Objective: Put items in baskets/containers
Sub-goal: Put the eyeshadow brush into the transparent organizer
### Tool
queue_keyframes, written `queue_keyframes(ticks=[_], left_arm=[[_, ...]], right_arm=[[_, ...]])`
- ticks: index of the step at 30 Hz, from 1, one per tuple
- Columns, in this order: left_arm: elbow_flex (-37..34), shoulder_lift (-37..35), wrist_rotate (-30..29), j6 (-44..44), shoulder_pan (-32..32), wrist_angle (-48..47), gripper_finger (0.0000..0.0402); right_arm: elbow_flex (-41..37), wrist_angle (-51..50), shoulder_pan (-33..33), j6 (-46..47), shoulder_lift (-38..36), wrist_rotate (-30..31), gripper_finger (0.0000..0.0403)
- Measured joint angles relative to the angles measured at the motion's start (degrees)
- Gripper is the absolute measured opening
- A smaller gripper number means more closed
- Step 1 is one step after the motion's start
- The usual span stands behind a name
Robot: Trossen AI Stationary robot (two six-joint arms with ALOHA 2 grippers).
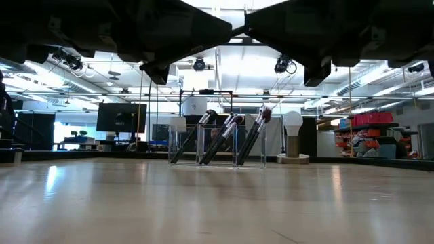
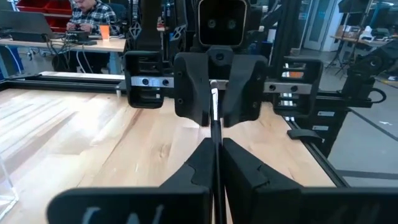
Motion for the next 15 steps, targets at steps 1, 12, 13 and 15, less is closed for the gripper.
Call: queue_keyframes(ticks=[1,12,13,15], left_arm=[[0.0,0.0,0.1,0.0,0.0,0.0,0.0024],[0.0,-0.1,-0.8,-0.4,0.6,0.2,0.0118],[0.0,-0.1,-0.6,-0.4,0.6,0.0,0.0134],[0.0,-0.1,-0.6,-0.5,0.5,-1.1,0.0165]], right_arm=[[0.0,-0.4,0.0,0.1,0.0,0.1,0.0038],[-0.9,-18.3,0.1,9.7,-7.2,7.8,0.0007],[-0.9,-24.6,0.1,12.0,-9.9,8.9,0.0007],[-0.9,-37.7,0.1,16.8,-16.0,10.0,0.0007]])
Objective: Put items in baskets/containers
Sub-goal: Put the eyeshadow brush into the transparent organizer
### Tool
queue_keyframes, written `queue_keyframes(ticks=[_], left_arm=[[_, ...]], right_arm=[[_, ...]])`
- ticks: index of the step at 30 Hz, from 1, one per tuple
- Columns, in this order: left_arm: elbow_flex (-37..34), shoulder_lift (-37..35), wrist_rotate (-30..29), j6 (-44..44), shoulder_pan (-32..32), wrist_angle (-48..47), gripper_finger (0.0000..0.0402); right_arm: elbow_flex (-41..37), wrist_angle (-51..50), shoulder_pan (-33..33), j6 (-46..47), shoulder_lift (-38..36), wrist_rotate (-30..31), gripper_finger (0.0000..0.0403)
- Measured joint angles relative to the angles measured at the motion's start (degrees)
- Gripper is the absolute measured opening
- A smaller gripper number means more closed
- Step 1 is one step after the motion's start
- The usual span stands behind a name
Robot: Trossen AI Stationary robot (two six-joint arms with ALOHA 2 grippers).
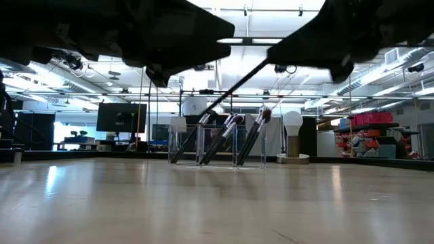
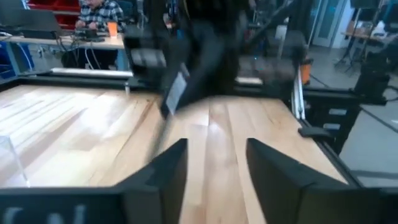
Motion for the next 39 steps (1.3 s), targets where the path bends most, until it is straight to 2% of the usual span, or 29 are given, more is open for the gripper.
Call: queue_keyframes(ticks=[4,7,10,13,18,23,30,39], left_arm=[[0.0,0.0,0.1,-2.7,0.1,-2.8,0.0212],[0.0,0.0,0.1,-5.0,0.1,-5.7,0.0231],[0.0,0.1,0.2,-6.9,0.1,-8.3,0.0235],[0.0,0.1,0.2,-8.6,0.1,-10.9,0.0231],[0.0,0.1,0.2,-9.1,0.1,-11.9,0.0221],[0.0,0.1,0.2,-9.1,0.1,-12.1,0.0215],[0.0,0.1,0.2,-9.1,0.1,-12.4,0.0213],[0.0,0.2,0.2,-9.1,0.1,-12.6,0.0213]], right_arm=[[1.6,-23.6,-1.0,7.9,-13.3,0.1,0.0006],[3.8,-38.7,-3.7,12.3,-21.7,-0.9,0.0006],[6.5,-49.6,-9.4,15.1,-27.6,-6.8,0.0006],[8.5,-55.7,-16.6,15.0,-29.5,-14.6,0.0006],[9.0,-58.8,-28.3,13.4,-28.3,-26.3,0.0007],[9.0,-58.5,-35.3,11.3,-25.7,-33.7,0.0008],[9.0,-55.7,-40.3,8.9,-22.5,-41.8,0.0009],[9.0,-51.5,-43.3,6.1,-16.9,-46.1,0.001]])
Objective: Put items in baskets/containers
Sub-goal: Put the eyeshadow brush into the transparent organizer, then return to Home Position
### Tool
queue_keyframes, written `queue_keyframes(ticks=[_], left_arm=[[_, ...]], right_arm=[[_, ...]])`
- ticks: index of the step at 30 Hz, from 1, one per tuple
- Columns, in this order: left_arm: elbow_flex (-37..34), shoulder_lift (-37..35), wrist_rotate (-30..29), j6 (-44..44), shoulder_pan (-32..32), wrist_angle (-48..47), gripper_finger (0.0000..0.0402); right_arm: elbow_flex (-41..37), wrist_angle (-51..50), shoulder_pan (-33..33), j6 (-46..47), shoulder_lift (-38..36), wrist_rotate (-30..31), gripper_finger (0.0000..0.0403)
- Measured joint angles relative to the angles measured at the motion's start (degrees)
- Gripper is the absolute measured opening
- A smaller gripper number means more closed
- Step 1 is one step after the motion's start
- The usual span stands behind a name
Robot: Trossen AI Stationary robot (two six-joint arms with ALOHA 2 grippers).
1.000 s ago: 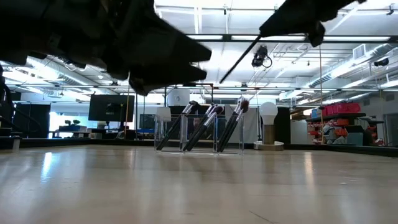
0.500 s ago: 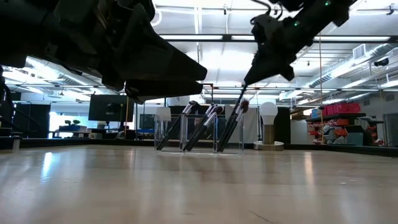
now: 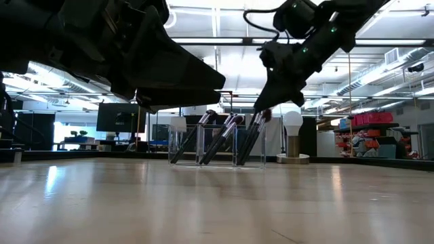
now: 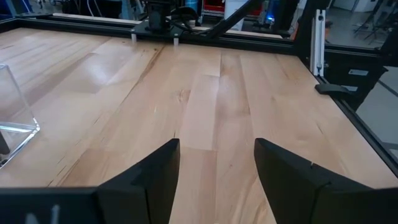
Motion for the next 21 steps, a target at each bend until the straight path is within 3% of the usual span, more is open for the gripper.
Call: queue_keyframes(ticks=[5,12,16,21], left_arm=[[0.0,0.0,0.0,0.0,0.0,0.0,0.0213],[0.0,0.0,0.0,0.0,0.0,0.0,0.0213],[0.0,0.0,0.0,0.0,0.0,0.0,0.0213],[0.0,0.0,0.0,0.0,0.0,-0.1,0.0213]], right_arm=[[0.0,0.8,0.0,-1.2,1.1,0.2,0.0034],[0.0,3.0,-0.7,-1.7,0.7,1.3,0.0111],[0.0,3.2,-1.8,-1.7,0.0,6.2,0.0147],[0.0,2.8,-2.4,-2.9,-3.5,11.4,0.0156]])
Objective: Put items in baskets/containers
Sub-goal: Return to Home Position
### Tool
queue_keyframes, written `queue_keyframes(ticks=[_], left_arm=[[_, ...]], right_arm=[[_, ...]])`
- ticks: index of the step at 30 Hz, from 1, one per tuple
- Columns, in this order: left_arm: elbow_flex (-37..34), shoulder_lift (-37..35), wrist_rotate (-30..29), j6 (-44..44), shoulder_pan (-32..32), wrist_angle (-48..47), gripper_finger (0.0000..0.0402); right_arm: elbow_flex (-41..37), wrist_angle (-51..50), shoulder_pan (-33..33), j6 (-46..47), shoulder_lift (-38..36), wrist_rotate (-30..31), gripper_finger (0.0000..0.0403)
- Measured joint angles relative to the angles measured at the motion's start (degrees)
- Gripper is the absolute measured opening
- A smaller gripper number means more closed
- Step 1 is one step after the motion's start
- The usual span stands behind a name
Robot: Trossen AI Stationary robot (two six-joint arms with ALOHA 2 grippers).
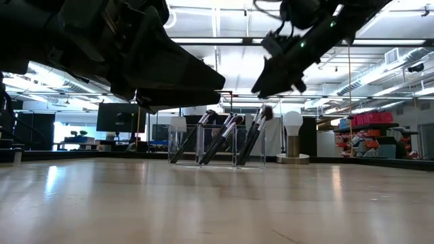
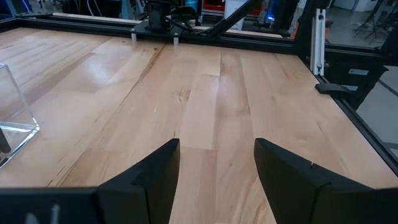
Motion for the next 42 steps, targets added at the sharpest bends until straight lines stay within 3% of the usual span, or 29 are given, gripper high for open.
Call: queue_keyframes(ticks=[6,12,17,23,27,30,38,42], left_arm=[[0.0,0.0,0.0,-0.7,0.0,-0.1,0.0213],[0.0,0.0,0.0,-1.2,0.0,-0.4,0.0213],[0.0,0.0,0.0,-1.2,0.0,-0.4,0.0213],[0.0,0.0,0.0,-1.3,0.0,-0.4,0.0213],[0.0,0.0,-1.2,-1.3,0.0,-0.4,0.0213],[0.0,0.0,-1.3,-1.4,0.0,-0.4,0.0213],[0.0,0.0,-1.3,-1.3,0.2,-0.4,0.0213],[0.0,0.0,-1.3,-1.5,0.9,-0.2,0.0213]], right_arm=[[0.0,0.1,3.7,-3.3,-7.9,5.6,0.013],[0.0,-3.5,17.2,-5.8,-12.4,13.3,0.0084],[0.0,-13.0,31.1,1.0,-12.4,22.6,0.004],[-0.2,-19.2,41.7,9.1,-12.9,23.3,0.0004],[-3.8,-17.4,43.7,5.3,-16.1,18.2,0.0005],[-10.4,-9.5,42.5,1.2,-22.3,12.6,0.0002],[-31.2,12.7,34.0,-1.8,-46.4,-1.3,0.0002],[-37.6,18.3,28.1,-2.1,-54.7,-8.6,0.0002]])
